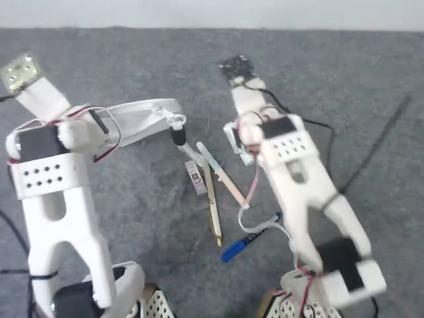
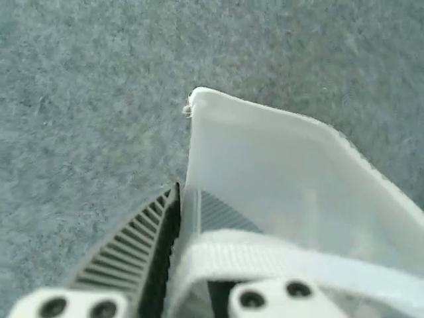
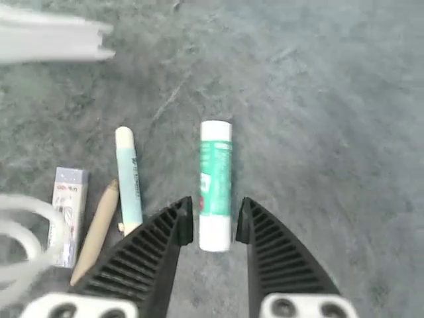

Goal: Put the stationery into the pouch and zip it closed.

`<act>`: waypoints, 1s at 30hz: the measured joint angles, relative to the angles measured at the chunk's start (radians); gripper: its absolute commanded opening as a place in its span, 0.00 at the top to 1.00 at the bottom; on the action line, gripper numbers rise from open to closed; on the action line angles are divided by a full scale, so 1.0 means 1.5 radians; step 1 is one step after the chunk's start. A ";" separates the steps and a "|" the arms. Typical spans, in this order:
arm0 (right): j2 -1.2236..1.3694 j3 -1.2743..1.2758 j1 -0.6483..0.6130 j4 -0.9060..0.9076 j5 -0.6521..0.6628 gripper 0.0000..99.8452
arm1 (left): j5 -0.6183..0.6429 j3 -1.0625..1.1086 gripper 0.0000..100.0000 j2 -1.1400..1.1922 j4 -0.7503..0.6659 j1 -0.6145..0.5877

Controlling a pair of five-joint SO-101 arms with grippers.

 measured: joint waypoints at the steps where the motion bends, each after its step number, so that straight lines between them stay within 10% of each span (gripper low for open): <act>1: 0.034 -0.035 -0.003 0.015 0.000 0.89 | 0.001 0.000 0.99 0.000 0.000 -0.001; 30: 0.448 -0.417 0.000 0.137 0.041 0.89 | 0.001 0.001 0.99 0.000 0.000 -0.001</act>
